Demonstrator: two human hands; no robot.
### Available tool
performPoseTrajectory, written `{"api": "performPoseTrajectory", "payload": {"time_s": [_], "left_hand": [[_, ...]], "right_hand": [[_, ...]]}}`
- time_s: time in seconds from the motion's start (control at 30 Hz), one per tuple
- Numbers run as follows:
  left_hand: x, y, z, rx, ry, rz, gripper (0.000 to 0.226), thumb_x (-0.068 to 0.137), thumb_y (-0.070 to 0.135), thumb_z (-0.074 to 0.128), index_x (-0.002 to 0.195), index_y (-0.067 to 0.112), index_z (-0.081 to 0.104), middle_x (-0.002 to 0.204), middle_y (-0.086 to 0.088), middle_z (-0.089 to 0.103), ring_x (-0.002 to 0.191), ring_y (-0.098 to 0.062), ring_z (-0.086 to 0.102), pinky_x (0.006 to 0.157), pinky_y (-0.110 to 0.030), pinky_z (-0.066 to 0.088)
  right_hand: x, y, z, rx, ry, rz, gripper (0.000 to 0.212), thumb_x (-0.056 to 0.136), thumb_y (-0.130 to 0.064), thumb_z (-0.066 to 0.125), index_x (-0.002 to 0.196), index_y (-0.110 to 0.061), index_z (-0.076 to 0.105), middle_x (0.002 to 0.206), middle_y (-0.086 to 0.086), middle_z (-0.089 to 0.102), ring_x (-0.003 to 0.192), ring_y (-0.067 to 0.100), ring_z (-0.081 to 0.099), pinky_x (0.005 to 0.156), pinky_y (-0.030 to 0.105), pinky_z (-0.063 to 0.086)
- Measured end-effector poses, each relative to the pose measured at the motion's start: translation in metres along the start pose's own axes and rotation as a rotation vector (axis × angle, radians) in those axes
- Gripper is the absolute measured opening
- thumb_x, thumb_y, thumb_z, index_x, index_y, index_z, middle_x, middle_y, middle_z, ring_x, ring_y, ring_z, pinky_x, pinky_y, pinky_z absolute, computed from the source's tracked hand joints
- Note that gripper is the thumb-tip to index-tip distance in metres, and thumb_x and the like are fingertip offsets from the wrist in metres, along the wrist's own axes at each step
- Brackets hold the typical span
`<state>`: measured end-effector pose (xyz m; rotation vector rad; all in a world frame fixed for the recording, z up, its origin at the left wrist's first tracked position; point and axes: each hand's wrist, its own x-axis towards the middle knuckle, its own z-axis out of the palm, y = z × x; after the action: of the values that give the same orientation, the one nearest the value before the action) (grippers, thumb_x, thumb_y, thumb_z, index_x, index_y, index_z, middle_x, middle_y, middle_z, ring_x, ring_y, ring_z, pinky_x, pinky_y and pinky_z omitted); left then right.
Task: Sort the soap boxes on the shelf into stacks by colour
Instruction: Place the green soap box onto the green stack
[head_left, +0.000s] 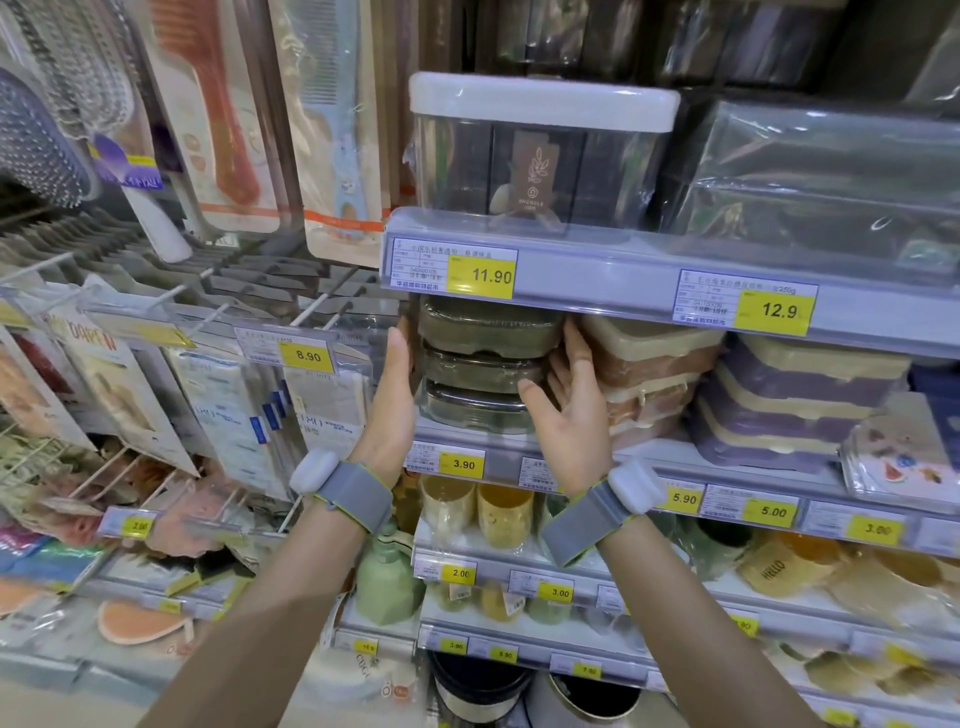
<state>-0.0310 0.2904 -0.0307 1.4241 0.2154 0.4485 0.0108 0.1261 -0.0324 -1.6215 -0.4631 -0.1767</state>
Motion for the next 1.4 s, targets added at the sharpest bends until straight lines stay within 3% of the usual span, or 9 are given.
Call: {"api": "performPoseTrajectory", "payload": {"time_s": [0.1, 0.33, 0.53, 0.7, 0.9, 1.03, 1.17, 1.3, 1.4], "left_hand": [[-0.012, -0.003, 0.004, -0.003, -0.005, -0.018, 0.059, 0.102, 0.053, 0.008, 0.156, 0.030, 0.019, 0.156, 0.015, 0.029, 0.138, 0.002, 0.026, 0.111, -0.021, 0.019], [-0.021, -0.014, 0.008, 0.024, 0.000, -0.021, 0.062, 0.099, 0.063, 0.012, 0.156, 0.040, 0.010, 0.163, 0.019, 0.014, 0.147, 0.000, 0.014, 0.122, -0.032, 0.010], [-0.042, -0.007, 0.011, 0.035, 0.026, 0.029, 0.063, 0.099, 0.057, 0.024, 0.156, 0.035, 0.008, 0.164, 0.014, 0.015, 0.146, -0.002, 0.017, 0.118, -0.029, 0.015], [-0.071, 0.002, 0.031, 0.059, -0.014, 0.076, 0.048, 0.106, 0.033, 0.030, 0.151, 0.036, 0.014, 0.155, 0.018, 0.019, 0.141, 0.002, 0.016, 0.108, -0.021, 0.016], [-0.096, -0.007, 0.054, 0.054, -0.183, 0.023, 0.051, 0.102, 0.041, 0.035, 0.148, 0.050, 0.015, 0.157, 0.026, 0.010, 0.139, 0.008, 0.010, 0.108, -0.028, 0.016], [-0.106, -0.013, 0.069, 0.045, -0.295, -0.021, 0.060, 0.096, 0.052, 0.041, 0.150, 0.045, 0.016, 0.153, 0.024, 0.017, 0.140, 0.006, 0.015, 0.110, -0.026, 0.019], [-0.105, -0.016, 0.079, 0.042, -0.331, -0.052, 0.052, 0.104, 0.033, 0.035, 0.152, 0.036, 0.015, 0.154, 0.020, 0.022, 0.144, 0.000, 0.020, 0.113, -0.023, 0.019], [-0.104, -0.019, 0.090, 0.093, -0.313, -0.091, 0.047, 0.106, 0.031, 0.033, 0.152, 0.033, 0.024, 0.157, 0.013, 0.028, 0.139, -0.001, 0.026, 0.110, -0.023, 0.021], [-0.100, -0.025, 0.099, 0.176, -0.264, -0.129, 0.044, 0.105, 0.034, 0.037, 0.149, 0.037, 0.032, 0.155, 0.011, 0.035, 0.143, -0.008, 0.027, 0.118, -0.033, 0.020]], "right_hand": [[-0.005, 0.003, -0.001, 0.034, -0.015, -0.006, 0.074, 0.087, -0.001, 0.059, 0.150, -0.016, 0.023, 0.128, -0.030, 0.042, 0.124, -0.007, 0.044, 0.111, 0.022, 0.035], [-0.014, -0.002, -0.004, 0.087, -0.014, -0.017, 0.066, 0.089, -0.002, 0.058, 0.146, -0.020, 0.029, 0.127, -0.031, 0.040, 0.125, 0.006, 0.045, 0.108, 0.023, 0.038], [-0.033, -0.003, -0.017, 0.084, 0.055, -0.046, 0.049, 0.083, -0.018, 0.057, 0.131, -0.016, 0.047, 0.133, -0.006, 0.053, 0.118, 0.010, 0.057, 0.095, 0.019, 0.047], [-0.049, -0.003, -0.037, 0.057, 0.178, -0.073, 0.022, 0.090, -0.003, 0.057, 0.111, -0.009, 0.059, 0.109, 0.002, 0.064, 0.094, 0.004, 0.062, 0.082, 0.014, 0.047], [-0.057, 0.000, -0.063, 0.000, 0.308, -0.062, 0.023, 0.089, 0.005, 0.056, 0.099, -0.015, 0.061, 0.094, -0.008, 0.066, 0.087, 0.003, 0.062, 0.075, 0.013, 0.048], [-0.059, 0.009, -0.082, -0.005, 0.400, -0.003, 0.022, 0.083, -0.007, 0.057, 0.105, -0.008, 0.060, 0.102, 0.004, 0.067, 0.094, 0.012, 0.062, 0.085, 0.023, 0.049], [-0.057, 0.014, -0.093, -0.007, 0.432, 0.072, 0.026, 0.087, 0.003, 0.055, 0.110, -0.009, 0.059, 0.108, 0.008, 0.065, 0.094, 0.004, 0.061, 0.087, 0.015, 0.047], [-0.054, 0.023, -0.104, 0.007, 0.402, 0.224, 0.036, 0.090, -0.001, 0.055, 0.125, -0.010, 0.054, 0.127, 0.006, 0.058, 0.119, 0.014, 0.053, 0.103, 0.029, 0.041], [-0.050, 0.029, -0.112, -0.012, 0.346, 0.337, 0.043, 0.091, -0.007, 0.056, 0.133, -0.015, 0.049, 0.136, 0.005, 0.051, 0.129, 0.017, 0.045, 0.107, 0.035, 0.037]]}}
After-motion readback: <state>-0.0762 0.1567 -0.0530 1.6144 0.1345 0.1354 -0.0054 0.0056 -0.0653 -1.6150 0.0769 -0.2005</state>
